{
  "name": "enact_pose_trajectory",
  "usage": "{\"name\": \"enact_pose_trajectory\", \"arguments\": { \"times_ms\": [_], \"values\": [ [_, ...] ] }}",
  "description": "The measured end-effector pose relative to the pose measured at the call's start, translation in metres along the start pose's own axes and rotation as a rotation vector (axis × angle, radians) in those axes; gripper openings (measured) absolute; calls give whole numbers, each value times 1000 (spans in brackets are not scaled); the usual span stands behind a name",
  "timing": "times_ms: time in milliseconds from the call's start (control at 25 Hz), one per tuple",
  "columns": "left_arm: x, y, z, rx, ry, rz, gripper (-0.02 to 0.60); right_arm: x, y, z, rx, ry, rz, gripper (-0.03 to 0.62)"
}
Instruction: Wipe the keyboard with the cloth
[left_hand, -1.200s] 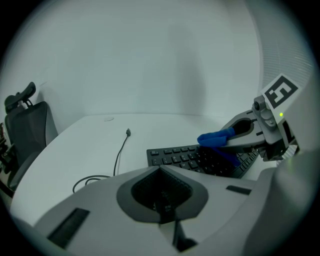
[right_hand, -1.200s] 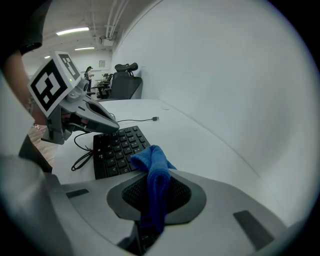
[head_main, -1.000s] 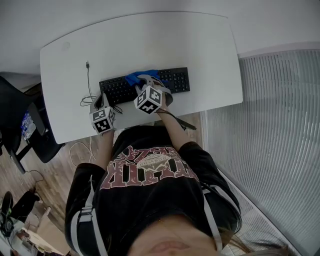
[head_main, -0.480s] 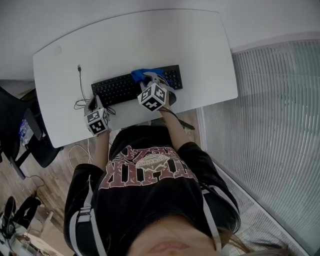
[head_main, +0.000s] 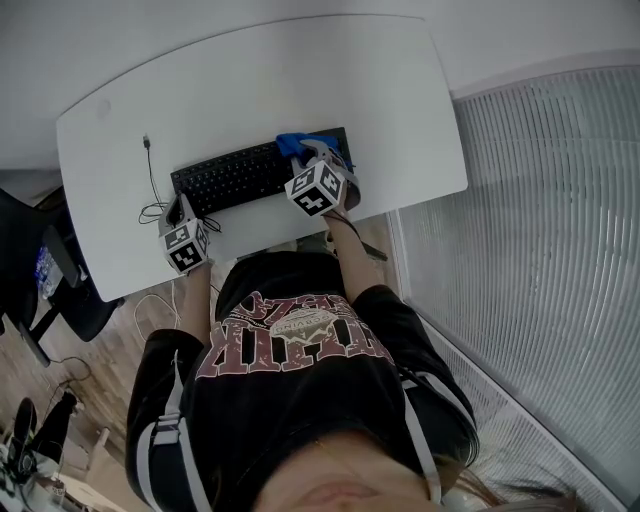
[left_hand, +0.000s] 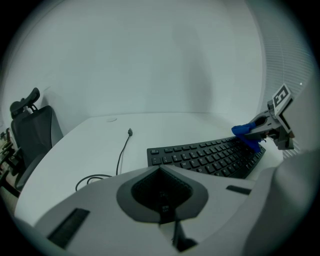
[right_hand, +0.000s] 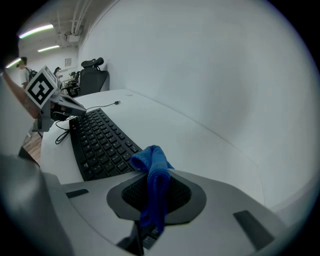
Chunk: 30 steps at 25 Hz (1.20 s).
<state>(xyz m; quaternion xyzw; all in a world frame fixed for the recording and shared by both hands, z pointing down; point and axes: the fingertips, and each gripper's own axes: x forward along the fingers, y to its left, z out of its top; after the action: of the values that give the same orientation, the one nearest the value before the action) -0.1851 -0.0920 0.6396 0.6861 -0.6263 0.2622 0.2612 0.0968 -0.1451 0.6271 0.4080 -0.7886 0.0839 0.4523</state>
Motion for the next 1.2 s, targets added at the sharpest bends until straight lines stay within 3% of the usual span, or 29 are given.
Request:
{"name": "enact_pose_trajectory", "arguments": {
  "times_ms": [760,1040,1200],
  "values": [
    [1,-2,-1,-11,-4,50,29,-21,-68,-69,180,124,-165,64],
    [1,-4,0,-11,-18,51,29,-23,-69,-65,177,104,-181,64],
    [-5,-1,-1,-19,-27,45,29,-32,-61,-34,186,28,-166,64]
  ]
}}
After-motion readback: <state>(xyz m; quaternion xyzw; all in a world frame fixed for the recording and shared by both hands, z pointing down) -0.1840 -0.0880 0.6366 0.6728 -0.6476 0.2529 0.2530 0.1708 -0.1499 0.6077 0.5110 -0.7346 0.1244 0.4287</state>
